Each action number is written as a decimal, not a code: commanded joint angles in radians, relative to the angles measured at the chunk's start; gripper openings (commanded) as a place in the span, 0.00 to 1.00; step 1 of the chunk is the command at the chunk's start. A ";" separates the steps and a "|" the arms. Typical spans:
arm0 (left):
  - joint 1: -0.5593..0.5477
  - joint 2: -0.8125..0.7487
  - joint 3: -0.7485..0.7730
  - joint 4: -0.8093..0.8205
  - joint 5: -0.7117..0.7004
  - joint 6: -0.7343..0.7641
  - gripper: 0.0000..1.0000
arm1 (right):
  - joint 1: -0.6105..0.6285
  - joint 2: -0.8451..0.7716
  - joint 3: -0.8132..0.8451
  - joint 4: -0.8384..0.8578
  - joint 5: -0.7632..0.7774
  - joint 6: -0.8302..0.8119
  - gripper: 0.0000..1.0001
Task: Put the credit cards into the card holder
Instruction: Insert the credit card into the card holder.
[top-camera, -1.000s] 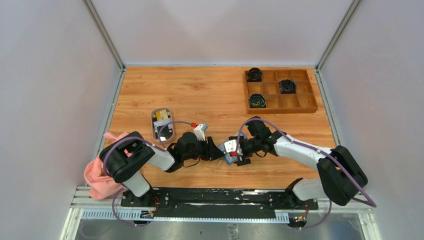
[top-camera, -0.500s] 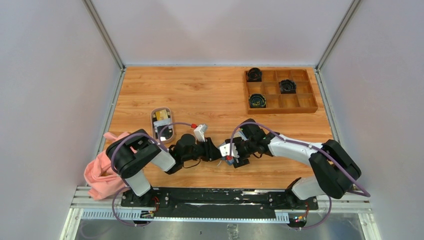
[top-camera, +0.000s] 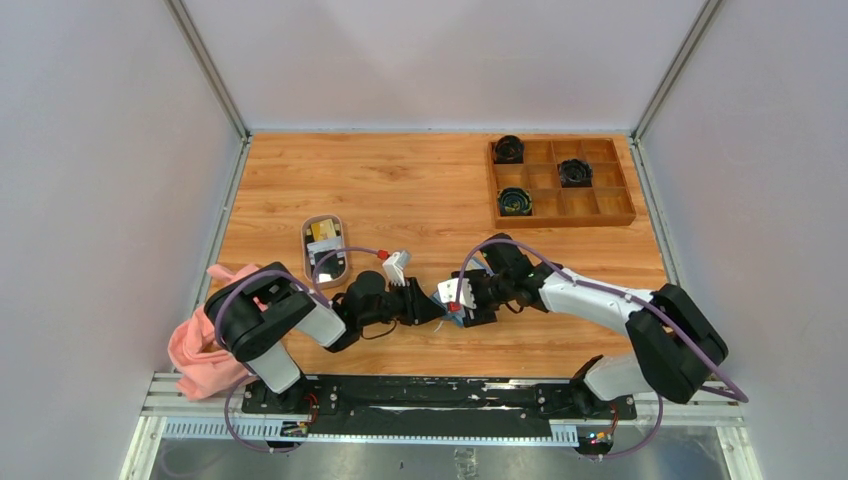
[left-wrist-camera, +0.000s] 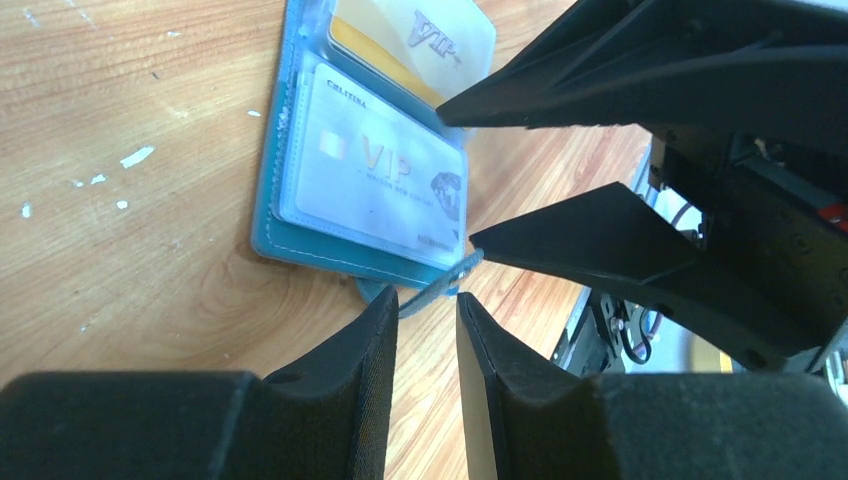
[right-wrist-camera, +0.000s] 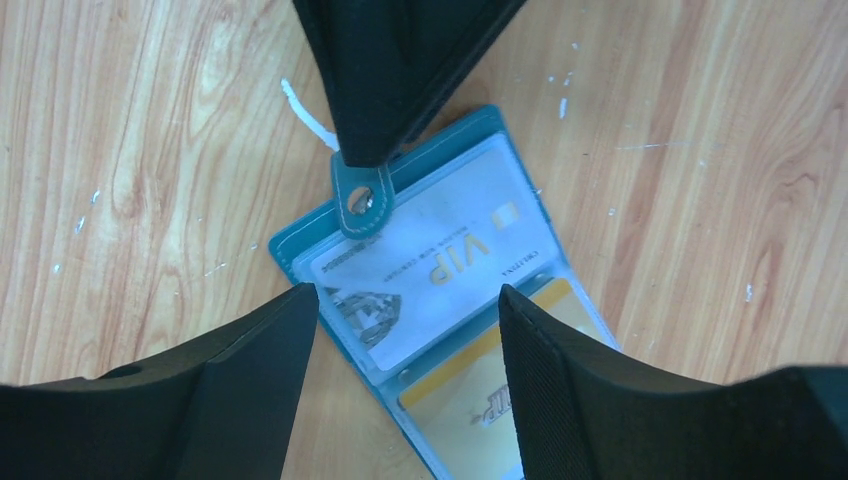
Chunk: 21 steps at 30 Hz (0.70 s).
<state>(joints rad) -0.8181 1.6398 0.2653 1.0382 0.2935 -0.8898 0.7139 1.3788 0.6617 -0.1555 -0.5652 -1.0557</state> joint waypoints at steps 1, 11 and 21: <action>0.009 -0.024 -0.022 0.011 0.008 0.028 0.30 | 0.002 -0.031 0.029 0.011 -0.001 0.055 0.70; 0.016 0.008 -0.024 0.045 0.029 0.025 0.30 | 0.002 0.023 0.059 -0.002 -0.022 0.147 0.70; 0.017 0.015 -0.038 0.077 0.032 0.019 0.29 | 0.058 0.112 0.131 -0.079 0.048 0.227 0.80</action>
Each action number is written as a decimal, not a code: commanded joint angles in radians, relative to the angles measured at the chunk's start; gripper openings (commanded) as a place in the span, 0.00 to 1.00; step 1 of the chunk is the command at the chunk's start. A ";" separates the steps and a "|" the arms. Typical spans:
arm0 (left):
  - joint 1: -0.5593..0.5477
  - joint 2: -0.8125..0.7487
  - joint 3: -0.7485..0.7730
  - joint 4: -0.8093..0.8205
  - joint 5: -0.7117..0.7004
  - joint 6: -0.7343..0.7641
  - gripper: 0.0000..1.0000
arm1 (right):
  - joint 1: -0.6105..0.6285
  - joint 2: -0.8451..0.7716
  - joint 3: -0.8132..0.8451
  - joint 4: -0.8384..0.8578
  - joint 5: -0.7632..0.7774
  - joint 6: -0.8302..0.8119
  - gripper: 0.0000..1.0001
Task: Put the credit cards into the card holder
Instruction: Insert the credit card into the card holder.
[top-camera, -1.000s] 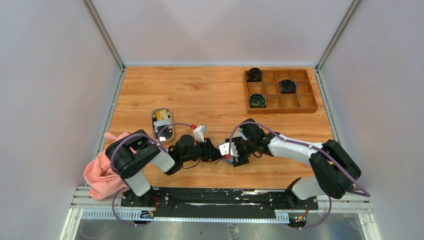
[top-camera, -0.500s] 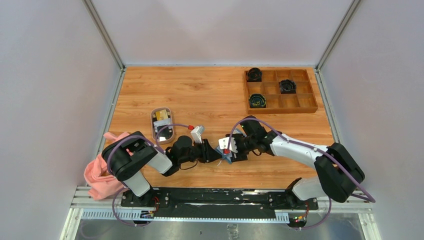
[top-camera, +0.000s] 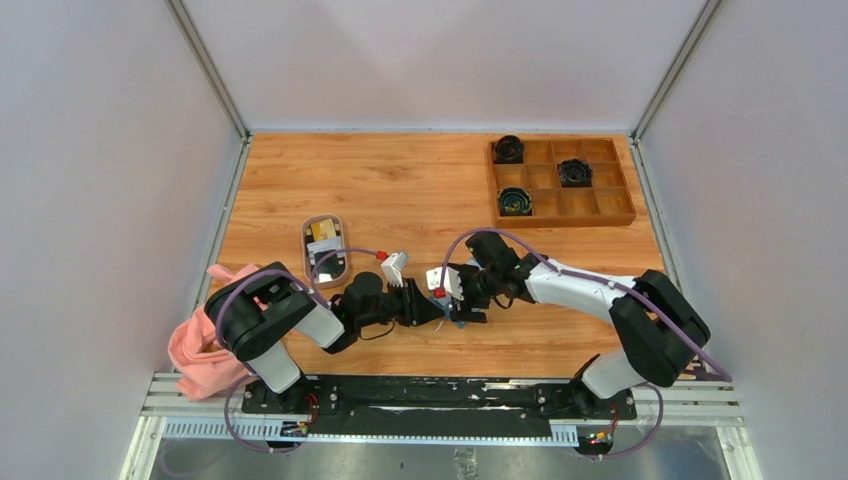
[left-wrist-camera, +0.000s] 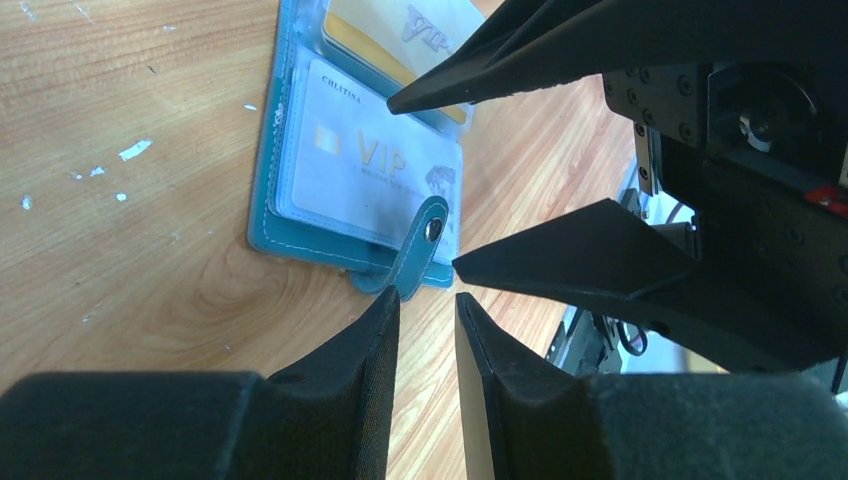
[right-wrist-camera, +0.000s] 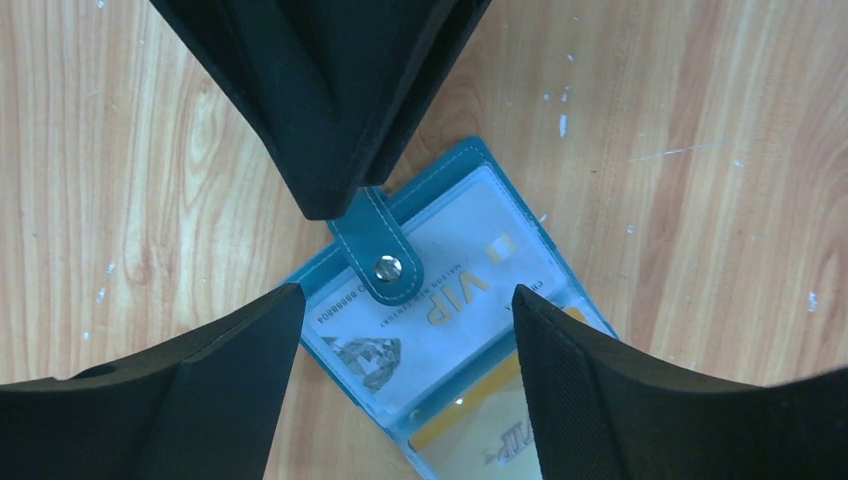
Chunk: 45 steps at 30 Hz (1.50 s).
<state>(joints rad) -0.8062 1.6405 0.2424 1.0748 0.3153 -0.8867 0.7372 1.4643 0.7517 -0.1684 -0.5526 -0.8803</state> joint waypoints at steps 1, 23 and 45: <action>0.006 0.016 -0.016 0.046 0.009 0.015 0.29 | 0.038 0.034 0.049 -0.076 0.046 0.060 0.81; 0.013 -0.006 -0.054 0.108 -0.001 0.000 0.29 | 0.065 0.028 0.113 -0.117 0.252 0.194 0.84; 0.038 -0.024 -0.053 0.172 -0.135 -0.111 0.27 | -0.010 0.003 0.141 -0.131 0.246 0.260 0.74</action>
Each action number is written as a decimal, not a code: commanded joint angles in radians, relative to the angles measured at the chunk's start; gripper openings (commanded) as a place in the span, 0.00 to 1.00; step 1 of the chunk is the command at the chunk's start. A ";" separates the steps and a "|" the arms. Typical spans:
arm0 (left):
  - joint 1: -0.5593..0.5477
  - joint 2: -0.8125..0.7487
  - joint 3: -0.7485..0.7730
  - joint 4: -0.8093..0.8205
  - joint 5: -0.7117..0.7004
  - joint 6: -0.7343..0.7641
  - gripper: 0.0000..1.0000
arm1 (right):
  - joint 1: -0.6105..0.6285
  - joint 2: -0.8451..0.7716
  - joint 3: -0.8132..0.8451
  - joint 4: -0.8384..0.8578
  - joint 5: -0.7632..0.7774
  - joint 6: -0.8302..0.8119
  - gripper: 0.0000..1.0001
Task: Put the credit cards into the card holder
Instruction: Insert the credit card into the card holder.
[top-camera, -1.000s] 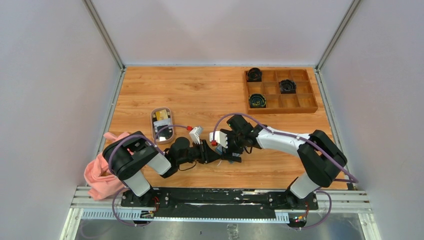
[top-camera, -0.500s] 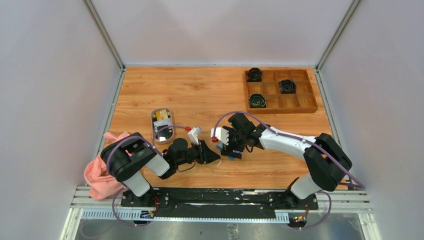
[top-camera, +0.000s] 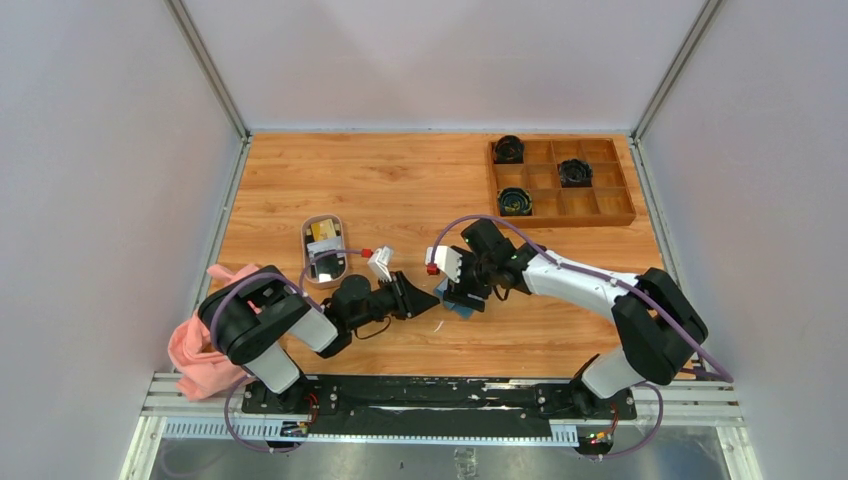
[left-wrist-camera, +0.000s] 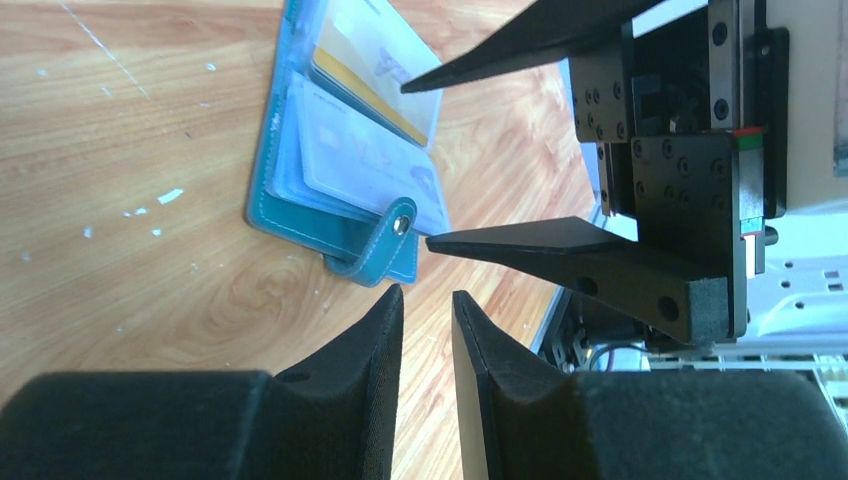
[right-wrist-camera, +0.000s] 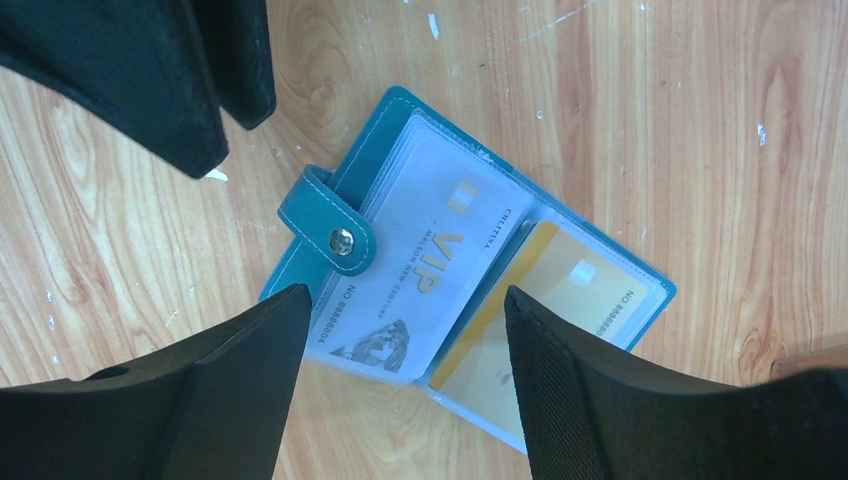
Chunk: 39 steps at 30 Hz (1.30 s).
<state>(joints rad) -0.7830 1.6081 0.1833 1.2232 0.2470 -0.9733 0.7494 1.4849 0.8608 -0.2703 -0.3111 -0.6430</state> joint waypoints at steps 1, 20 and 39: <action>0.018 0.006 0.008 0.010 -0.074 -0.025 0.27 | -0.024 -0.018 0.032 -0.030 0.005 0.025 0.74; 0.045 0.034 0.144 -0.220 -0.155 -0.016 0.38 | -0.035 -0.014 0.036 -0.031 -0.004 0.032 0.72; 0.067 0.136 0.248 -0.249 -0.096 -0.015 0.41 | -0.034 -0.007 0.038 -0.035 -0.007 0.032 0.71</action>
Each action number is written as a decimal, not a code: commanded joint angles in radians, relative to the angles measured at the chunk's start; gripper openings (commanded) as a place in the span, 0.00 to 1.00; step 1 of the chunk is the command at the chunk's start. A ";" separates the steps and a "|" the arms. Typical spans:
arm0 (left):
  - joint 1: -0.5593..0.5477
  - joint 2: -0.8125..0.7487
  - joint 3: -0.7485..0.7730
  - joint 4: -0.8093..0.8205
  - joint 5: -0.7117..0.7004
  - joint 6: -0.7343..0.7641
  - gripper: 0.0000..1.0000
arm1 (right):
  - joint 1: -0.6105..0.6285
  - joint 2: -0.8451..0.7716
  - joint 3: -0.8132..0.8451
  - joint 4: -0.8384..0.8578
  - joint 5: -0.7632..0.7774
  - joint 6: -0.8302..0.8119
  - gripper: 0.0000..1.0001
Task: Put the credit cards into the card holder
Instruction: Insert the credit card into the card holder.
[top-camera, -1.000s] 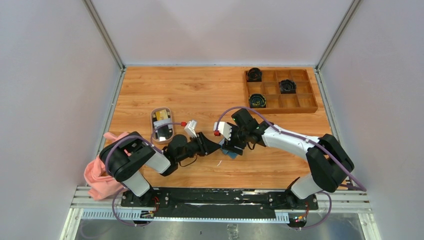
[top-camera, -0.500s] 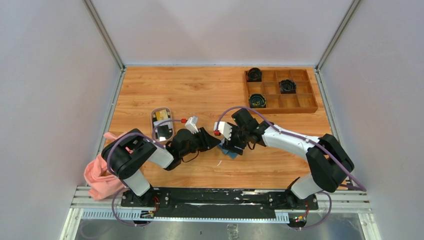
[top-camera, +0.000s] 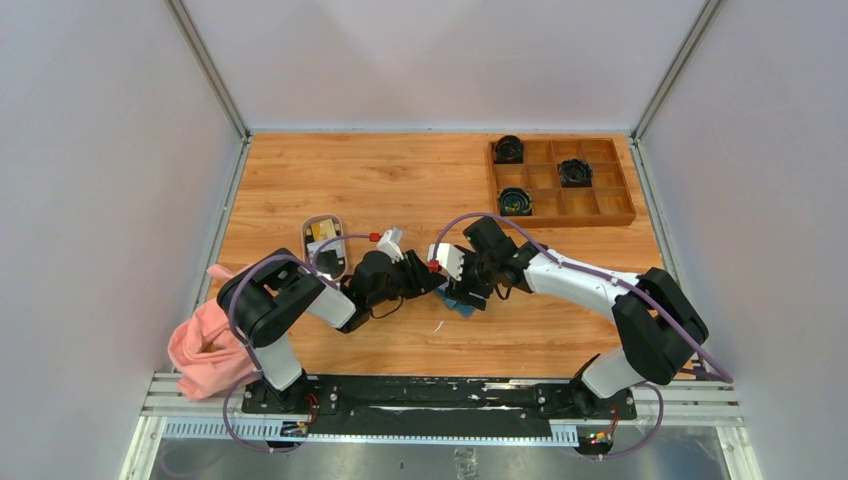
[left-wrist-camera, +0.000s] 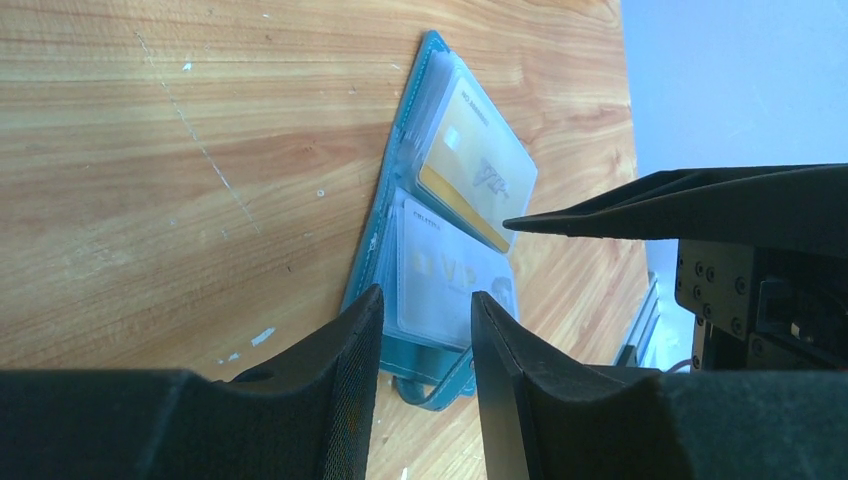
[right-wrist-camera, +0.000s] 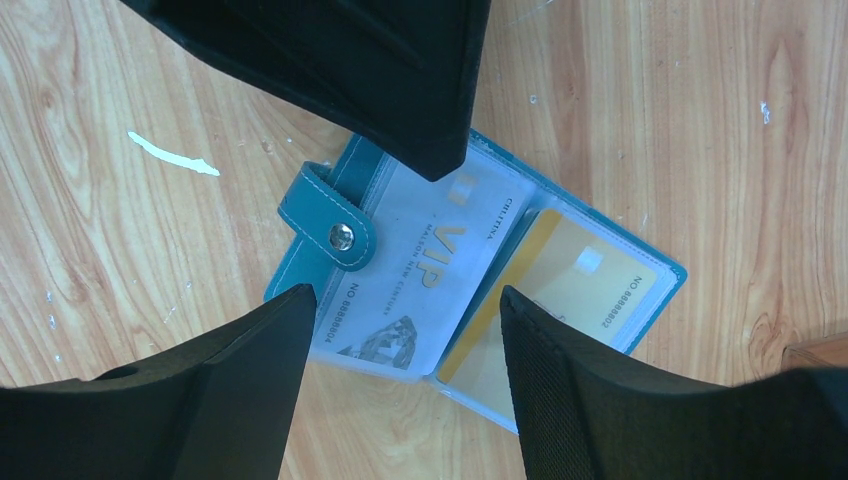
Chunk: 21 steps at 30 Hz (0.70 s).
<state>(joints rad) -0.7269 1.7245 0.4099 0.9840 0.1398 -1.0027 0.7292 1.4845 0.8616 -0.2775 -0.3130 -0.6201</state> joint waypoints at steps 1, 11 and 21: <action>0.011 0.023 0.024 -0.010 0.015 0.014 0.41 | -0.013 -0.007 0.037 -0.028 -0.005 0.010 0.71; 0.011 0.053 0.032 0.013 0.044 -0.003 0.41 | -0.014 -0.006 0.039 -0.029 -0.006 0.010 0.71; 0.011 0.058 0.029 0.052 0.069 -0.021 0.40 | -0.014 -0.004 0.039 -0.029 -0.005 0.008 0.71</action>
<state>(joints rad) -0.7231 1.7695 0.4274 0.9939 0.1951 -1.0187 0.7288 1.4845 0.8616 -0.2783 -0.3134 -0.6201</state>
